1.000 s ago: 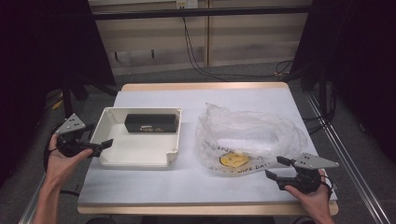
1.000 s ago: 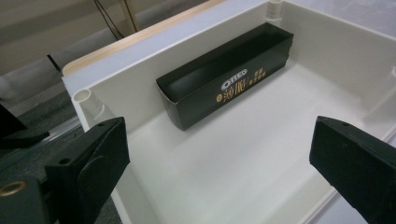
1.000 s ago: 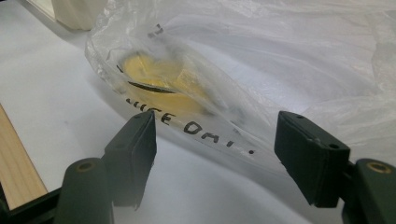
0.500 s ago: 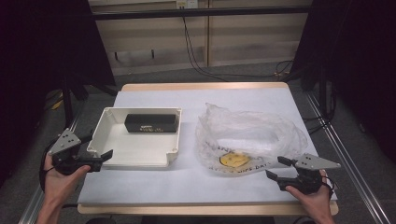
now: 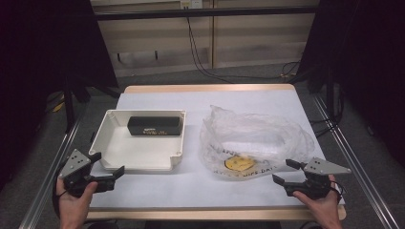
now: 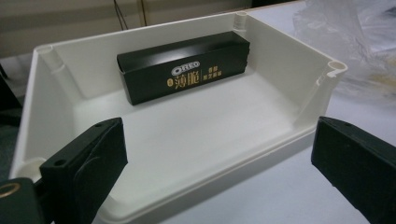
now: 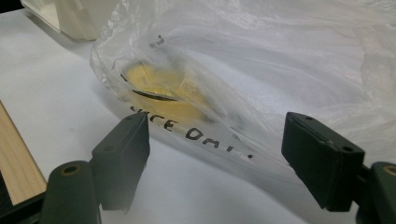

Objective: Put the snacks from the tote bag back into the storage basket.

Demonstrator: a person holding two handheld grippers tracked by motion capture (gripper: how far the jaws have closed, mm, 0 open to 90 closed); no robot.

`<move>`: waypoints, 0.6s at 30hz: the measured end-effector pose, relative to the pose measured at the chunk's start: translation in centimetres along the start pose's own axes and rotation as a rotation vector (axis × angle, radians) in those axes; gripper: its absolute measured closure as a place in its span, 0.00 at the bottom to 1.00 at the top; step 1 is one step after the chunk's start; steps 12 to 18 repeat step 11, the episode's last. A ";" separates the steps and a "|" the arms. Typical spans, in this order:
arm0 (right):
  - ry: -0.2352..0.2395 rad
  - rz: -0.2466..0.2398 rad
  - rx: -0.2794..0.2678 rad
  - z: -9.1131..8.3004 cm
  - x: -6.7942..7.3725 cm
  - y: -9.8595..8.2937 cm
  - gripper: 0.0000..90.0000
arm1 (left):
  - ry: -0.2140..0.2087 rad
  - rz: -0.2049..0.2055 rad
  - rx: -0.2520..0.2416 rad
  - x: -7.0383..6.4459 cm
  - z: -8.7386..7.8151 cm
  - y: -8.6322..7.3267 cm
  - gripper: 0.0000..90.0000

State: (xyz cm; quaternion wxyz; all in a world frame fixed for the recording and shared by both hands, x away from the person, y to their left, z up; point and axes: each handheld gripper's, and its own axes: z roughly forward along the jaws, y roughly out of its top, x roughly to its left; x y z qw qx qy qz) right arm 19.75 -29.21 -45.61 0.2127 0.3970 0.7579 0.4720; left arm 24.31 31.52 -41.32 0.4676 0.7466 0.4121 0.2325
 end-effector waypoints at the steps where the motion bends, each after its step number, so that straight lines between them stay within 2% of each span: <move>1: 0.000 0.001 -0.001 0.0 0.0 0.0 0.26 | -0.010 0.021 0.006 -0.4 0.0 -0.2 0.04; 3: 0.002 0.002 -0.002 0.0 0.0 0.0 0.26 | -0.001 0.061 0.005 -1.4 0.0 -0.5 0.04; 4: 0.001 0.002 -0.001 0.0 0.0 0.0 0.26 | -0.006 0.067 0.005 -1.7 0.1 -0.7 0.04; 5: 0.000 0.003 0.000 0.0 0.0 0.0 0.26 | -0.018 0.056 0.001 -2.1 0.3 -0.9 0.04; 7: 0.000 0.000 -0.002 -0.1 -0.1 0.0 0.26 | -0.028 0.060 0.009 -2.6 0.5 -1.5 0.04; 9: -0.003 -0.002 -0.003 -0.1 -0.1 0.0 0.26 | -0.032 0.030 -0.004 -3.0 0.7 -2.0 0.04; 10: -0.004 -0.002 -0.003 -0.1 -0.1 0.0 0.26 | -0.050 0.010 -0.009 -3.0 0.7 -2.2 0.04; 18: -0.003 0.001 -0.001 -0.1 -0.1 0.0 0.26 | -0.053 0.014 -0.003 -3.1 0.9 -2.4 0.04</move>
